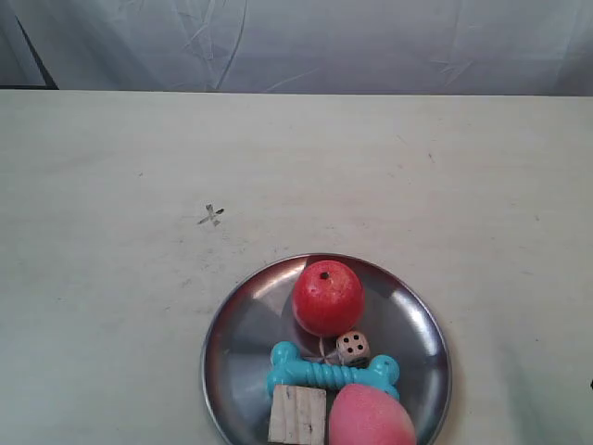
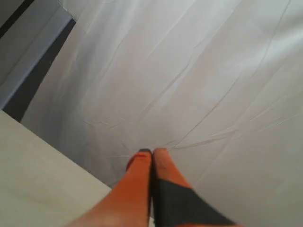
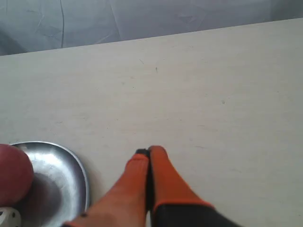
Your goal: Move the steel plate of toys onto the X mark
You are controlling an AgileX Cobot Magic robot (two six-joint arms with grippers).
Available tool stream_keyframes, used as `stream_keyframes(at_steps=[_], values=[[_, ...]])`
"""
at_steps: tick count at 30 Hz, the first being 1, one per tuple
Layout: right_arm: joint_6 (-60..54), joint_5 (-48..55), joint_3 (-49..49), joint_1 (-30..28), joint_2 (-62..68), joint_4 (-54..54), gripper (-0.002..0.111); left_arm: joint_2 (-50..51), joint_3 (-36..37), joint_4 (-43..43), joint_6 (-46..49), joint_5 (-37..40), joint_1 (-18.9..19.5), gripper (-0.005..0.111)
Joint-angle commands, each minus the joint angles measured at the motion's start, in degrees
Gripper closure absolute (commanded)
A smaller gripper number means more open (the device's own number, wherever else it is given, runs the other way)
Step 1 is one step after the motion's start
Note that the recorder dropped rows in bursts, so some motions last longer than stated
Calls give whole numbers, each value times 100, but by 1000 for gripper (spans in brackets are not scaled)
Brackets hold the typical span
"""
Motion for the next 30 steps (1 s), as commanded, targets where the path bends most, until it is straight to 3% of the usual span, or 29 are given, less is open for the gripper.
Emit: stream_keyframes(at_steps=[1,4,12,16,21,26,30], values=[[-25,-27,7,16,-36,-12,108,1321,-1015,795,-36,413,-190,107],[-25,-27,7,16,-36,-62,108,2495,-1541,1278,-36,344,-506,107],[-82,-223,7,16,-36,-668,108,5085,-2664,2158,-36,245,-1921,107],[-82,-473,7,16,-36,-679,108,6000,-3090,2469,-36,245,-2287,107],[32,-1698,7,16,-36,-258,108,6787,-3350,2939,-36,134,-2351,107],[1144,-3219,7,16,-36,2419,108,7125,-3348,3241,-36,-469,-2351,107],[1443,-3382,7,16,-36,3102,108,7044,-3348,3248,413,-1482,-2220,107]])
